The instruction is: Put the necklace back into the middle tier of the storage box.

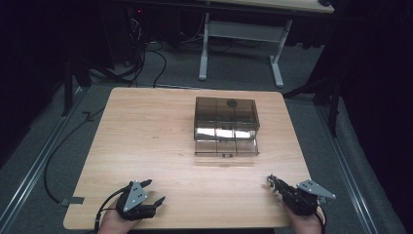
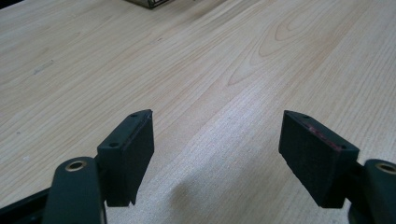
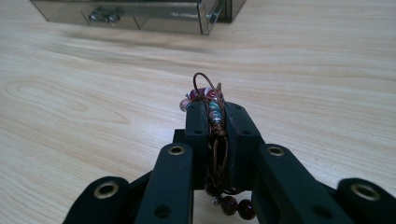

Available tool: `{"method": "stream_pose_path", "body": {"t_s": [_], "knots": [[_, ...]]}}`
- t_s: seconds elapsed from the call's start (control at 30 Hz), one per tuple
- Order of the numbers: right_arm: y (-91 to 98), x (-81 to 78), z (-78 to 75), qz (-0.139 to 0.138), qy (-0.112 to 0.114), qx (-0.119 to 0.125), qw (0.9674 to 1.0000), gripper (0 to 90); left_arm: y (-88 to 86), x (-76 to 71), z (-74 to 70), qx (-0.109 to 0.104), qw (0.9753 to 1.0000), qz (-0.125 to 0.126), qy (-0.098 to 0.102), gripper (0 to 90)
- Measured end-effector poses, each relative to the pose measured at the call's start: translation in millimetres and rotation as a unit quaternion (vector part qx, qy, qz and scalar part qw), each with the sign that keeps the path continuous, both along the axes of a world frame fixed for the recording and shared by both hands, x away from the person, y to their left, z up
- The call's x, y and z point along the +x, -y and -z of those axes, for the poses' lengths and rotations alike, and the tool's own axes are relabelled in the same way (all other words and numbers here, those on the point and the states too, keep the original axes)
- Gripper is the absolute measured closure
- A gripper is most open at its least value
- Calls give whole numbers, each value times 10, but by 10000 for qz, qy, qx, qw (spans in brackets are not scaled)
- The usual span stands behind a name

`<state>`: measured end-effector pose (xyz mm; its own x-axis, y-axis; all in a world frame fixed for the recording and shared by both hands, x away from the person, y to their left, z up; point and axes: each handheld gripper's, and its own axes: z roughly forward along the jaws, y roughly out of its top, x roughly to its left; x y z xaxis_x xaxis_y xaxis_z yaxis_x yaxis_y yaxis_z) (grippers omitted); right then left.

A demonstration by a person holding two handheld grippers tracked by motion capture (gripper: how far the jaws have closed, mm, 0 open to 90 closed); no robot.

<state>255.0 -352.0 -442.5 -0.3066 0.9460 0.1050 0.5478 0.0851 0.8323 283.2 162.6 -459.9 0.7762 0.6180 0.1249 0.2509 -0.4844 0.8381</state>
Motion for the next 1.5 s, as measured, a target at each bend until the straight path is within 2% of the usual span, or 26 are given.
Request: {"method": "stream_pose_path", "body": {"t_s": [0.17, 0.37, 0.53, 0.67, 0.77, 0.83, 0.87, 1.03, 1.1, 1.23, 1.37, 1.5], "knots": [[-47, 66, 22, -17, -112, 69, 9999, 812, 1, 1, 0, 4, 10000, 14, -6, 269], [-190, 176, 73, -228, -339, 177, 9990, 812, 1, 2, 0, 7, 10000, 13, -6, 269], [-275, 229, 114, -348, -544, 155, 9978, 810, 0, 2, 0, -1, 10000, 16, -10, 269], [-302, 237, 129, -392, -593, 35, 9975, 803, 1, 1, 0, 1, 10000, 16, -5, 269], [-311, 231, 101, -384, -607, 0, 9974, 735, -1, 2, -1, 5, 10000, 1, -10, 269], [-316, 231, 50, -388, -615, -124, 9973, 699, -1, 3, 0, -3, 10000, -8, -14, 268], [-319, 241, 28, -426, -704, -158, 9965, 675, -1, 3, 0, -1, 10000, -8, -18, 268], [-374, 305, -32, -703, -1197, -618, 9884, 596, -2, -1, -1, -5, 10000, 11, -17, 268], [-400, 332, -75, -778, -1308, -862, 9846, 579, -3, -1, -2, 0, 10000, 29, -16, 269], [-442, 412, -133, -914, -1638, -1215, 9747, 545, -1, -2, 0, 6, 10000, 55, -19, 269], [-458, 497, -177, -1019, -1979, -1317, 9660, 538, -1, -4, 0, 5, 10000, 71, -16, 269], [-481, 573, -198, -1090, -2311, -1508, 9550, 536, -3, -5, -1, 8, 10000, 93, -18, 269]]}}
